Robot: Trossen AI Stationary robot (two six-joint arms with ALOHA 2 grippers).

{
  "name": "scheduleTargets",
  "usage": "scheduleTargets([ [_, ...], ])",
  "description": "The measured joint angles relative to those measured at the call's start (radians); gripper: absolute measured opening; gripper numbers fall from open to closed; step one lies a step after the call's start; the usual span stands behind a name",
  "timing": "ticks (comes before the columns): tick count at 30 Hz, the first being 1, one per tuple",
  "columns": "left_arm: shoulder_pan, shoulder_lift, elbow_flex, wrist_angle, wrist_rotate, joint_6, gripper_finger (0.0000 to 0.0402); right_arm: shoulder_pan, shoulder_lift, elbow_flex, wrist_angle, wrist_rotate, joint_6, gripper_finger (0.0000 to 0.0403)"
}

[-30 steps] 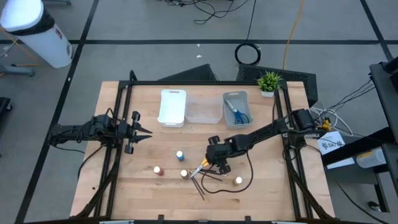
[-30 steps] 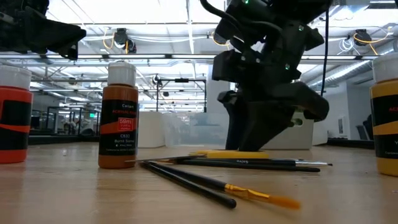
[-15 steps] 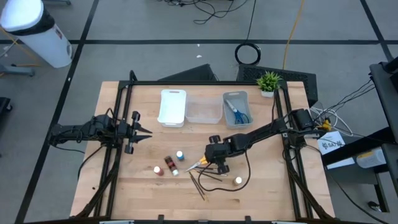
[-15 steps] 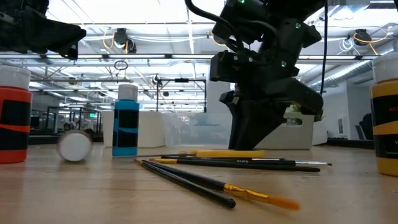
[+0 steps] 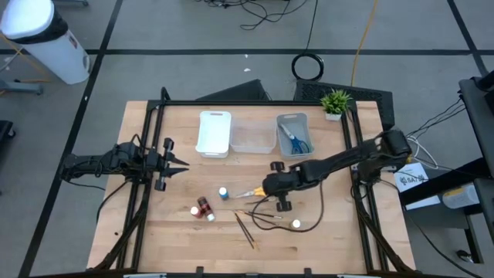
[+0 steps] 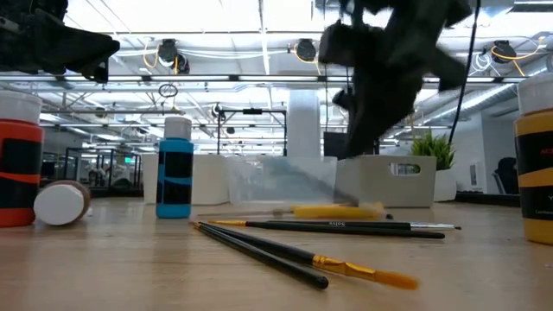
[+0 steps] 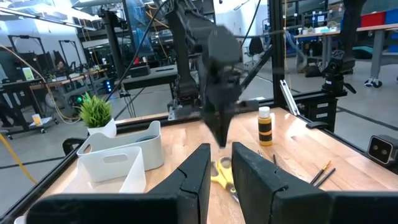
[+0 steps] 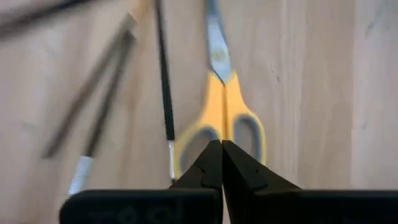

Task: Pick & Place Paint Supplies
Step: Put the yellow scissors in the gray bin

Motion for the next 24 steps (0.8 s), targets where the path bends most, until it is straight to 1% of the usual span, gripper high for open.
scheduleTargets([
  [4,0.0,0.0,0.0,0.0,0.0,0.0,0.0076,0.025,-0.063,0.001,0.012,0.009,0.001,0.0005],
  [6,0.0,0.0,0.0,0.0,0.0,0.0,0.0077,0.039,-0.078,0.0,0.018,0.063,0.005,0.0004],
  [8,0.0,0.0,0.0,0.0,0.0,0.0,0.0076,0.047,-0.079,-0.01,0.061,0.117,0.026,0.0003],
  [10,0.0,0.0,0.0,0.0,0.0,0.0,0.0077,0.051,-0.078,-0.028,0.089,0.128,0.047,0.0001],
  [12,0.0,0.0,0.0,0.0,0.0,0.0,0.0077,0.051,-0.077,-0.052,0.122,0.128,0.055,0.0011],
  [15,0.0,0.0,0.0,0.0,0.0,0.0,0.0076,0.051,-0.063,-0.102,0.169,0.128,0.054,0.0049],
  [17,0.0,0.0,0.0,0.001,0.0,0.0,0.0077,0.049,-0.062,-0.146,0.18,0.127,0.053,0.0086],
  [21,0.0,0.0,0.0,0.001,0.0,0.0,0.0077,0.036,-0.064,-0.24,0.289,0.127,0.046,0.0156],
  [24,0.0,0.0,0.0,0.0,0.0,0.0,0.0077,0.026,-0.062,-0.295,0.379,0.126,0.077,0.0185],
])
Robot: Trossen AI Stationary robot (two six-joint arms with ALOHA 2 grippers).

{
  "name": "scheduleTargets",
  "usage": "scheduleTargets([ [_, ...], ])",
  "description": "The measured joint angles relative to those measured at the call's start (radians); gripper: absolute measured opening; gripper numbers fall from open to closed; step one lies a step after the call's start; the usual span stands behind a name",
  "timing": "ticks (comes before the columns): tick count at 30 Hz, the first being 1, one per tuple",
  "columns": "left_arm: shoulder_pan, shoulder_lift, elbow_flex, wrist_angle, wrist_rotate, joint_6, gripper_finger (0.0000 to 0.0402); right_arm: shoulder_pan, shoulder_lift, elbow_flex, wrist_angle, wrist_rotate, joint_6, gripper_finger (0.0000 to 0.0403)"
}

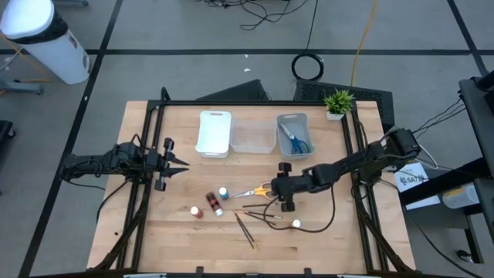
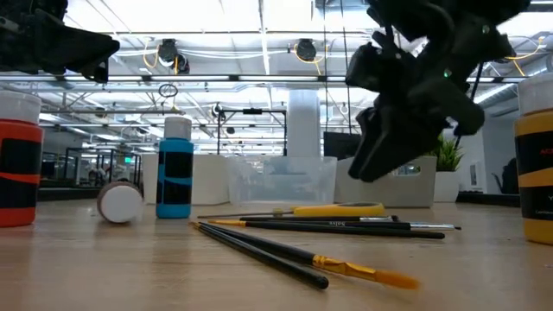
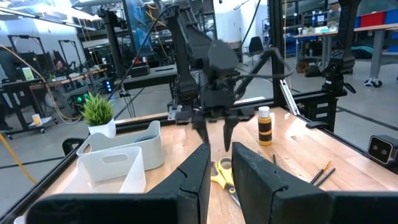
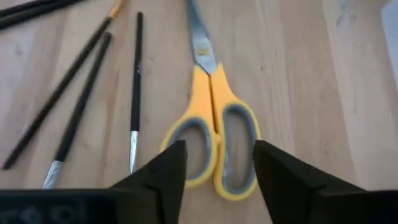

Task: Pick & Place Paint Supplies
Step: Put the yellow scissors in the gray bin

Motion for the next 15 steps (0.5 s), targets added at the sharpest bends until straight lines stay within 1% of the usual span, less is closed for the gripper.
scheduleTargets([
  [3,0.0,0.0,0.0,0.0,0.0,0.0,0.0076,-0.003,0.023,-0.017,0.074,0.0,0.002,0.0192],
  [6,0.0,0.0,0.0,0.0,0.0,0.0,0.0076,-0.003,0.065,-0.021,0.073,-0.007,0.001,0.0187],
  [8,0.0,0.0,0.0,0.0,0.0,0.0,0.0077,-0.006,0.105,-0.017,0.102,-0.026,0.001,0.0178],
  [11,0.0,0.0,0.0,-0.001,0.0,0.0,0.0077,-0.016,0.147,-0.017,0.101,-0.021,0.015,0.0162],
  [15,0.0,0.0,0.0,-0.002,0.0,0.0,0.0077,-0.032,0.17,-0.013,0.078,-0.025,0.034,0.0136],
])
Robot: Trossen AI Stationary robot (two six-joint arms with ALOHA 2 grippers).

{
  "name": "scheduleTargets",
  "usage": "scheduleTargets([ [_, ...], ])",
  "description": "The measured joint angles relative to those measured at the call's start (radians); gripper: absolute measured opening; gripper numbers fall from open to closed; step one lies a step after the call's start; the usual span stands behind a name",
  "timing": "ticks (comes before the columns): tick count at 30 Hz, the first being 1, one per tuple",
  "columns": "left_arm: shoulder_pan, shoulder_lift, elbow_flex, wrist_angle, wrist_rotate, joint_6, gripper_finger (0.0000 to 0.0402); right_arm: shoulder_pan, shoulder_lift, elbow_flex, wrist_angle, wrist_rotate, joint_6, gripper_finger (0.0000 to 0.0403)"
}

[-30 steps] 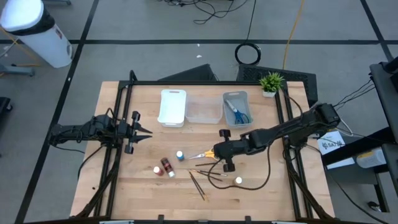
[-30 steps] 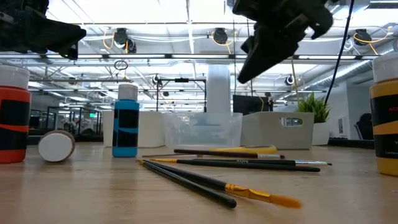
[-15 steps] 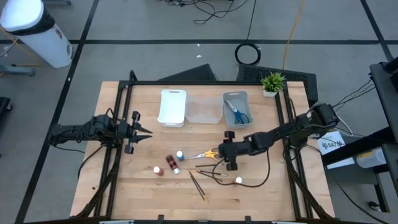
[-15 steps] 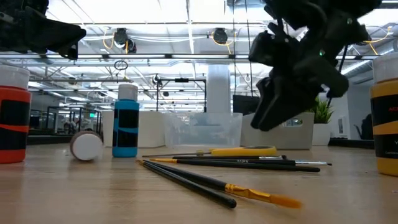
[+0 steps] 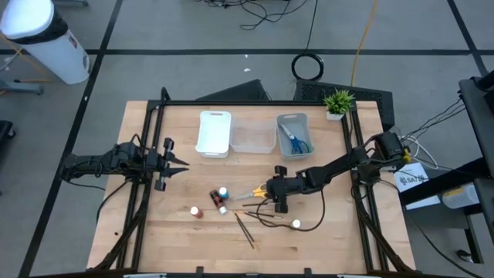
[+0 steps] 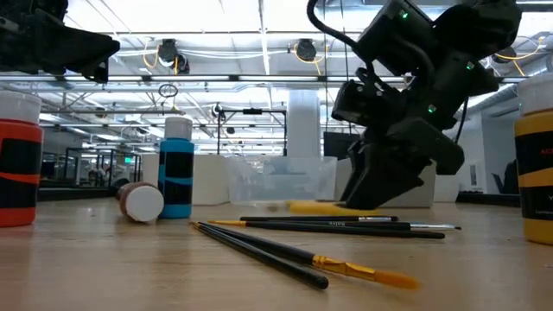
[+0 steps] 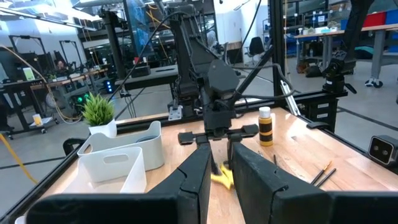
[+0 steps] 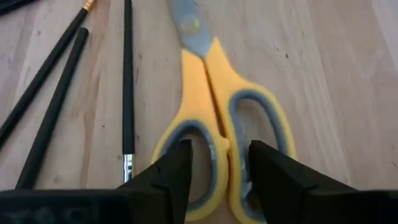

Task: Pick & Place Paint Supplies
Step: Put the yellow scissors in the gray bin

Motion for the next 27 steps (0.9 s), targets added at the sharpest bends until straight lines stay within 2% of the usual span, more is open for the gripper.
scheduleTargets([
  [6,0.0,0.0,0.0,0.001,0.0,0.0,0.0076,-0.009,0.004,-0.001,-0.066,-0.021,0.007,0.0056],
  [14,0.0,0.0,0.0,0.001,0.0,0.0,0.0076,-0.005,-0.015,-0.003,-0.081,-0.023,0.015,0.0054],
  [20,0.0,0.0,0.0,0.001,0.0,0.0,0.0077,0.003,-0.129,-0.011,-0.098,-0.025,0.047,0.0052],
  [22,0.0,0.0,0.0,0.001,0.0,0.0,0.0076,0.004,-0.179,-0.009,-0.079,-0.017,0.06,0.0016],
  [27,0.0,0.0,0.0,0.002,0.0,0.0,0.0077,0.018,-0.293,-0.008,-0.097,0.032,0.071,0.0011],
])
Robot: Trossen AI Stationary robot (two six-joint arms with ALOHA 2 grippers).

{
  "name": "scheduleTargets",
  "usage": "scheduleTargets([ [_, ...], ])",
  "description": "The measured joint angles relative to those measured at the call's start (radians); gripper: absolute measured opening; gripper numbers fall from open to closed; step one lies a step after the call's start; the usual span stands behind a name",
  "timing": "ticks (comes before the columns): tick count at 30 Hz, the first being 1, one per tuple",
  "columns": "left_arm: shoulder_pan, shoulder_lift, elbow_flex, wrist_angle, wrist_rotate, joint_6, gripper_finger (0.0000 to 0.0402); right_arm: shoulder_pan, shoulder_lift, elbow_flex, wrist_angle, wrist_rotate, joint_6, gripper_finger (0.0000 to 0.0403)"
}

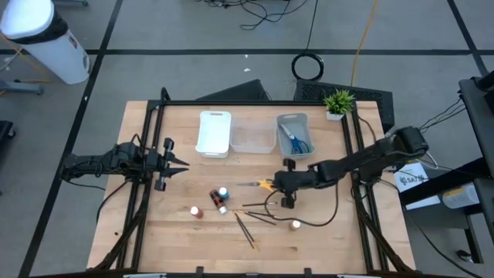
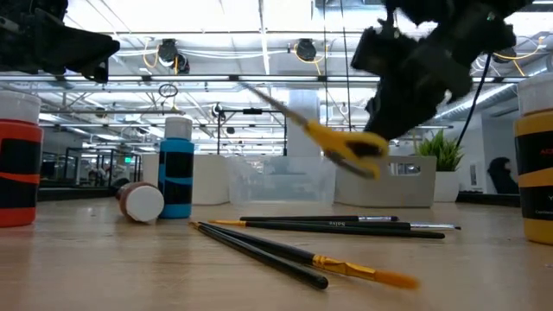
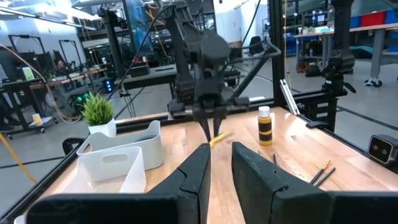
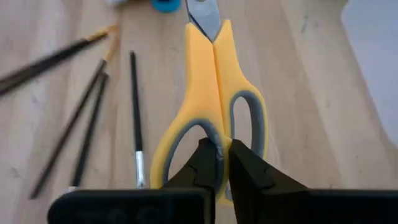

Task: Pick & Place Paint Supplies
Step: Put the yellow scissors in the gray bin

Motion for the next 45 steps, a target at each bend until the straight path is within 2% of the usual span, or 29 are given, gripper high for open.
scheduleTargets([
  [9,0.0,0.0,0.0,0.0,0.0,0.0,0.0077,0.011,-0.188,0.001,-0.055,0.15,-0.003,0.0011],
  [14,0.0,0.0,0.0,0.0,0.0,0.0,0.0076,-0.024,-0.281,0.002,-0.169,0.319,0.023,0.0011],
  [18,0.0,0.0,0.0,0.0,0.0,0.0,0.0076,-0.093,-0.34,0.003,-0.307,0.503,0.146,0.0011],
  [20,0.0,0.0,0.0,0.0,0.0,0.0,0.0077,-0.132,-0.352,0.003,-0.396,0.552,0.198,0.0011],
  [24,0.0,0.0,0.0,0.0,0.0,0.0,0.0077,-0.203,-0.345,0.0,-0.48,0.546,0.271,0.0011],
  [27,0.0,0.0,0.0,0.0,0.0,0.0,0.0076,-0.238,-0.324,-0.015,-0.473,0.538,0.295,0.0011],
  [33,0.0,0.0,0.0,0.0,0.0,0.0,0.0076,-0.306,-0.31,-0.094,-0.426,0.458,0.417,0.0011],
  [37,0.0,0.0,0.0,0.0,0.0,0.0,0.0076,-0.322,-0.317,-0.146,-0.391,0.41,0.46,0.0011],
  [45,0.0,0.0,0.0,0.0,0.0,0.0,0.0076,-0.322,-0.316,-0.176,-0.385,0.41,0.486,0.0025],
])
